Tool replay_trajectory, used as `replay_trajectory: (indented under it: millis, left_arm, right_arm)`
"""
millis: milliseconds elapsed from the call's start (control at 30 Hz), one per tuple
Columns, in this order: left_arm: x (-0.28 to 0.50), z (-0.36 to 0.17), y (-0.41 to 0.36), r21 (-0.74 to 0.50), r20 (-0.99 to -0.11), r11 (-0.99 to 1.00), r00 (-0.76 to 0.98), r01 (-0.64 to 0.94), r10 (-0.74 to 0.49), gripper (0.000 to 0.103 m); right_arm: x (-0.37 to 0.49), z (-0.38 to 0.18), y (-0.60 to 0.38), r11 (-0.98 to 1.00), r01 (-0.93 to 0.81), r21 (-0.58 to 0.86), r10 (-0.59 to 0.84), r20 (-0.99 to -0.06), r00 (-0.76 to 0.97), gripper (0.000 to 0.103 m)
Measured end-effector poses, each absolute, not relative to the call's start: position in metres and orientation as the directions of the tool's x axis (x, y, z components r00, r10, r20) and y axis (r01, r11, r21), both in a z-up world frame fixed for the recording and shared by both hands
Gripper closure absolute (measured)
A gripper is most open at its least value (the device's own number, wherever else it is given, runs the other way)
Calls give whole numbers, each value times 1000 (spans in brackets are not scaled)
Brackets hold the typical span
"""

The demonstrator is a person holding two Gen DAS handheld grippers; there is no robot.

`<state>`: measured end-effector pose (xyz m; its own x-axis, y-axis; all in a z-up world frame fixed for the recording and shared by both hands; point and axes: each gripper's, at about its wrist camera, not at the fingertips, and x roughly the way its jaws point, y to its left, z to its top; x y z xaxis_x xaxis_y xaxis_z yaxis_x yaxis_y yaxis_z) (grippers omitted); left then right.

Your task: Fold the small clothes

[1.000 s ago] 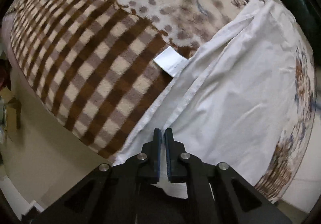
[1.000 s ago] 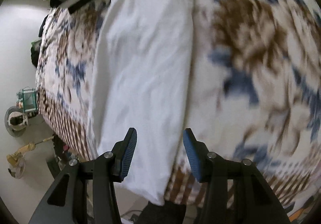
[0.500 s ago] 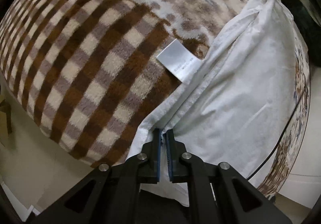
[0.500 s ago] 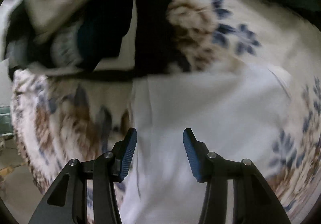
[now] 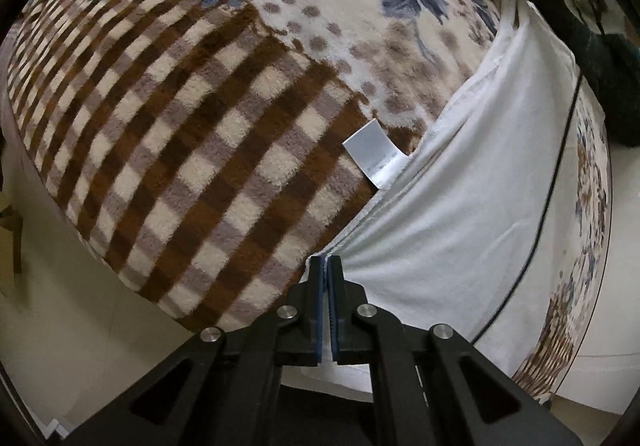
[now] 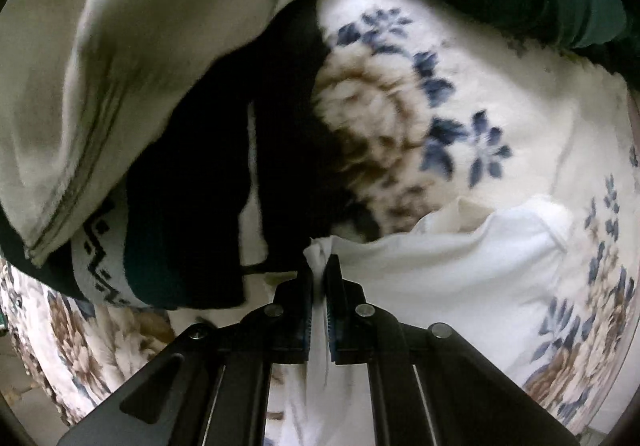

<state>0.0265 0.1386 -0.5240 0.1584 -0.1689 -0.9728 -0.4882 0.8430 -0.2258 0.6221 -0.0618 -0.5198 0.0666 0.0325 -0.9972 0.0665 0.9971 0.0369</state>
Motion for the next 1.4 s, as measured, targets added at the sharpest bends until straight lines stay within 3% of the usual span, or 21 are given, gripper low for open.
replay_trajectory:
  millis: [167,233,300,333,400,533,633,833,933,1100,1133,1200,1233,1333,1400]
  left_arm:
    - [45,-535,144,-292,-956,834,133,-469,-259,99]
    - [46,-526,160,-318,-948,813,130,-489,-292,99]
    - [52,-511,177,-314,-949,813,135,-490,-285,96]
    - [58,-496,186,-328,-945,814,164,-480,-284,91]
    - [82,-473,199,-341,-938,822,216,-456,-270,82]
    - [176,-443,202,-406,-889,855,356,-323,-288,58]
    - [270,-449,172,-445,-851,870,403,-212,-338,52]
    - [445,-504,92,-560,-801,822,319,-101,-506,52]
    - [493,-537,81,-558,-814,815,288,-152,-504,52]
    - [517,-540,65,-542,-810,831,339,-126,-478,52]
    - [520,-539,61,-522,-816,845,357,-113,-456,54]
    - [522,-538,56,-517,-805,852,386,-85,-450,87]
    - [522,-537,52,-508,-803,859,396,-65,-445,89]
    - [521,-539,46,-496,-802,868,404,-40,-440,88]
    - [524,-545,48,-526,-794,848,393,-62,-464,82]
  right_arm:
    - [625,-541,-27,995,-77,68,65,-996,-53,92]
    - [627,-534,-27,988,-116,102,97,-994,-53,78]
    - [624,-515,-42,970,-97,222,217,-974,-55,36]
    - [620,-504,-54,963,-75,259,256,-966,-43,35]
    - [603,-474,-91,948,-30,318,319,-948,26,34]
    - [543,-446,-173,947,55,318,309,-942,135,34]
    - [488,-455,-240,936,160,313,288,-943,165,34]
    - [475,-500,-326,869,264,418,377,-906,195,34]
    - [490,-522,-335,827,261,498,454,-865,213,34]
    - [534,-555,-320,806,221,549,516,-835,192,36]
    - [541,-556,-313,810,217,545,514,-837,185,40]
    - [556,-566,-308,819,201,537,508,-843,178,72]
    - [559,-569,-306,826,193,530,503,-847,173,77]
    - [568,-571,-300,829,159,537,515,-843,157,77]
    - [573,-578,-299,817,180,548,532,-836,134,67]
